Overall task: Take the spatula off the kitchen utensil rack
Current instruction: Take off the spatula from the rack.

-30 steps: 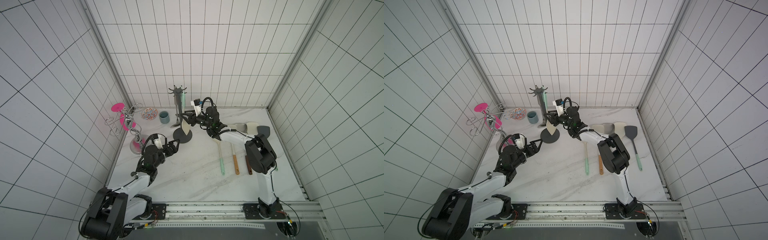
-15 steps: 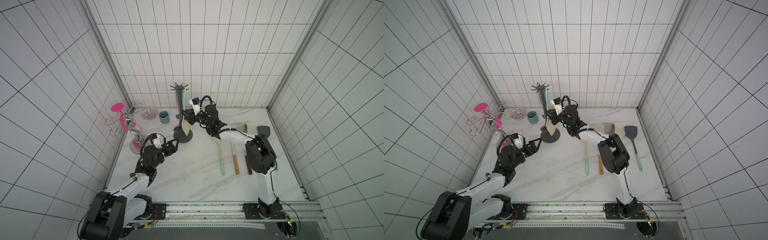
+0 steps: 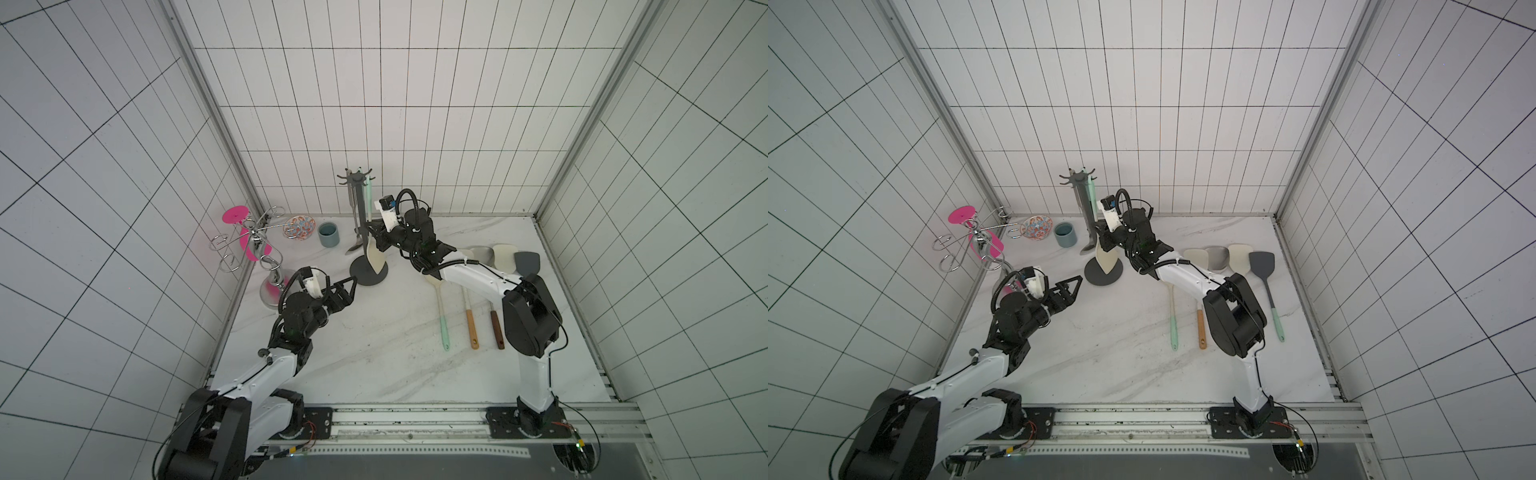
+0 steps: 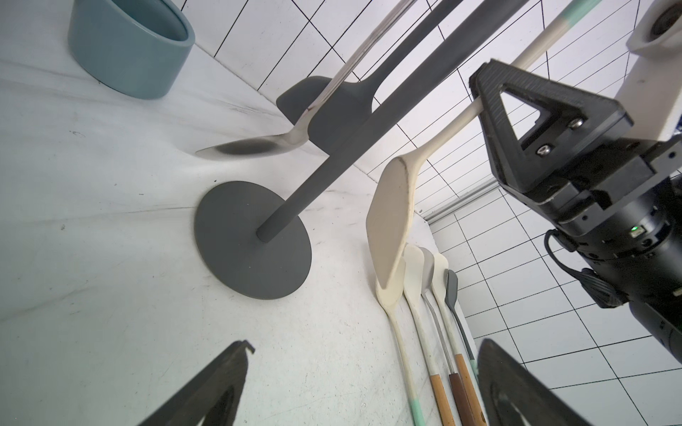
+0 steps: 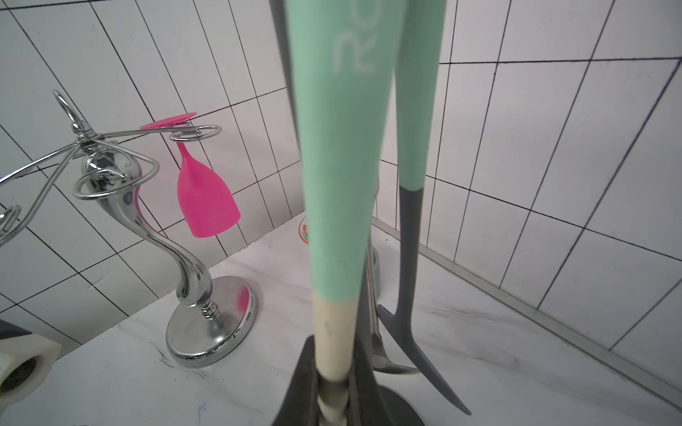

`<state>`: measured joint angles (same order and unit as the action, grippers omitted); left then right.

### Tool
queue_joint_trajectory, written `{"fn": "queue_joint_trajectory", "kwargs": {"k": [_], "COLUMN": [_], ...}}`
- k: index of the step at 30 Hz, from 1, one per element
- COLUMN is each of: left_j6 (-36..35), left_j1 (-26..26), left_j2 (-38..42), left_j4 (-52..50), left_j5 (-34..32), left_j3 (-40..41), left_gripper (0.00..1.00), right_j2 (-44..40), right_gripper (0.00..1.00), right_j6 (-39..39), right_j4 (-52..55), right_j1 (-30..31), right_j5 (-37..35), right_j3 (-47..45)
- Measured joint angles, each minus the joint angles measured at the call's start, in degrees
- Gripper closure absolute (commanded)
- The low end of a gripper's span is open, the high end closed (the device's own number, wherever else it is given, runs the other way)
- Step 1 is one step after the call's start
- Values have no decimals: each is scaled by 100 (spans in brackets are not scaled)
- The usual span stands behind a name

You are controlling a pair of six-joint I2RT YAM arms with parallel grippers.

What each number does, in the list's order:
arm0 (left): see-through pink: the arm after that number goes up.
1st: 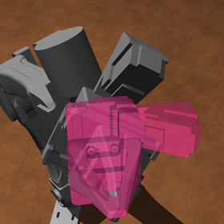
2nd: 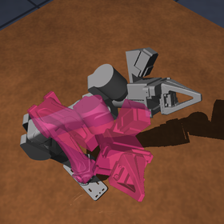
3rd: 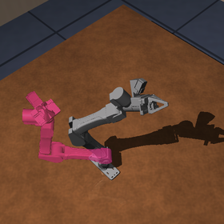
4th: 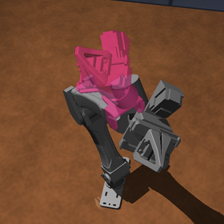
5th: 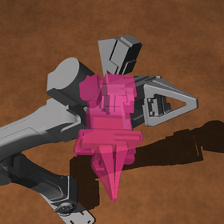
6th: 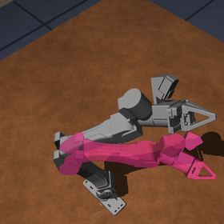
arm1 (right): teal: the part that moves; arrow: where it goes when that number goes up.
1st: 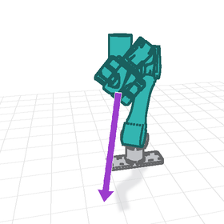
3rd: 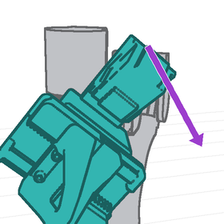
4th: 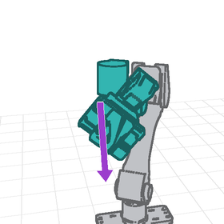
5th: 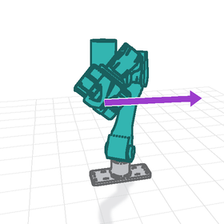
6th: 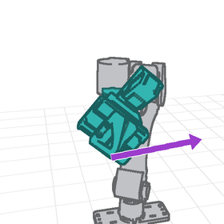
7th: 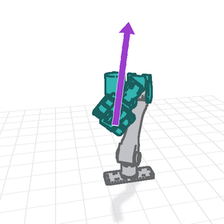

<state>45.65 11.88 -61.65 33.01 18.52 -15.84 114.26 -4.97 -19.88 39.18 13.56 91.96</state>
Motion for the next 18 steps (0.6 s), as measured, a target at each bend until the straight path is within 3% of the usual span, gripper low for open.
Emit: {"fn": "queue_joint_trajectory", "kwargs": {"k": [9, 18], "left_j6": [0, 0], "left_j1": [0, -2], "left_j2": [20, 20], "left_j4": [22, 57], "left_j5": [0, 0], "left_j3": [0, 33], "left_gripper": [2, 2], "right_j2": [-203, -695], "right_gripper": [100, 100], "right_j6": [-20, -149], "right_j4": [153, -422], "right_j1": [35, 35], "right_j5": [-380, -387], "right_j3": [-125, -1012]}}
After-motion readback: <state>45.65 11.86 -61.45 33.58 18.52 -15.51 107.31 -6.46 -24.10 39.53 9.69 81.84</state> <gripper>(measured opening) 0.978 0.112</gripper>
